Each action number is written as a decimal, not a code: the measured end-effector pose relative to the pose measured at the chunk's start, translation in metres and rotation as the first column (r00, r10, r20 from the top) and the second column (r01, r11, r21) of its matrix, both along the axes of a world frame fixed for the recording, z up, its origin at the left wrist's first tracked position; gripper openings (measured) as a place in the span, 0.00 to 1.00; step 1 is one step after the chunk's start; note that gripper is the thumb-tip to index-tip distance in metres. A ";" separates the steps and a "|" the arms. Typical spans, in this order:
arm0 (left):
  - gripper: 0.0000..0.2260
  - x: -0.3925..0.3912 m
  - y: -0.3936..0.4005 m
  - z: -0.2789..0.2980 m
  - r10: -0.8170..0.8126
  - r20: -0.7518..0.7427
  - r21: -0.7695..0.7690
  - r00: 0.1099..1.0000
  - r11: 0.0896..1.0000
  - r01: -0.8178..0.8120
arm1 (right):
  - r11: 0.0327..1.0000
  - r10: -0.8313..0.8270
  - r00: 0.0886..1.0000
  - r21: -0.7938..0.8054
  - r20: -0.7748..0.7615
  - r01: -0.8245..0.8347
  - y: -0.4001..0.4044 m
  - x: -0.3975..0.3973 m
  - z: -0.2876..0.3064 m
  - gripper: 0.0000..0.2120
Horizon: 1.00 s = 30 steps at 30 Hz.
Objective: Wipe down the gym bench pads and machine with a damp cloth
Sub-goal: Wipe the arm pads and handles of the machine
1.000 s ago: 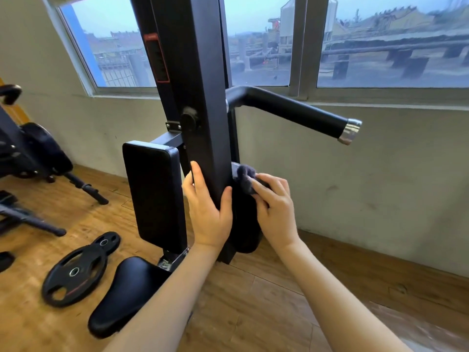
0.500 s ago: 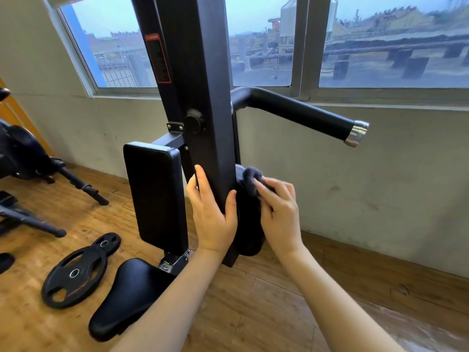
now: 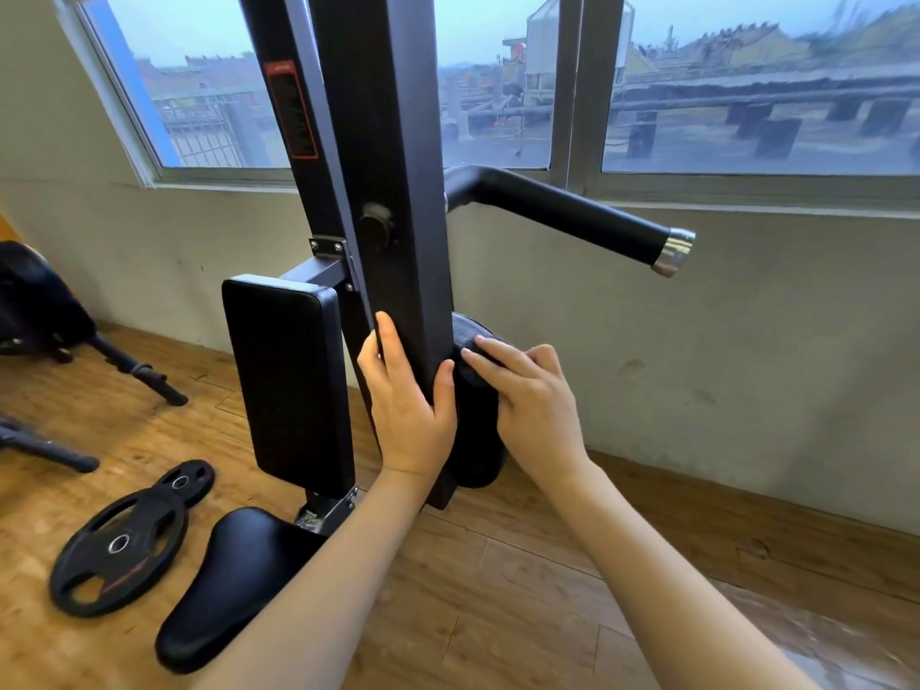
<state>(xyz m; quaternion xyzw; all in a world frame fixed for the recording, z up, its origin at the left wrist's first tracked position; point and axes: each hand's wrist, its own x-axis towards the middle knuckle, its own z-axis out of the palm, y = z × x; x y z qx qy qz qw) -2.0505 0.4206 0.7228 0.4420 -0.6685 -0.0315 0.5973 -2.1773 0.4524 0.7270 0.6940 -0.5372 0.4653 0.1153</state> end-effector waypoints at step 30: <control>0.20 0.003 0.031 -0.002 -0.196 -0.313 0.176 0.929 0.950 0.259 | 0.914 -0.278 0.948 -0.348 -0.157 0.210 0.026 -0.003 -0.046 0.12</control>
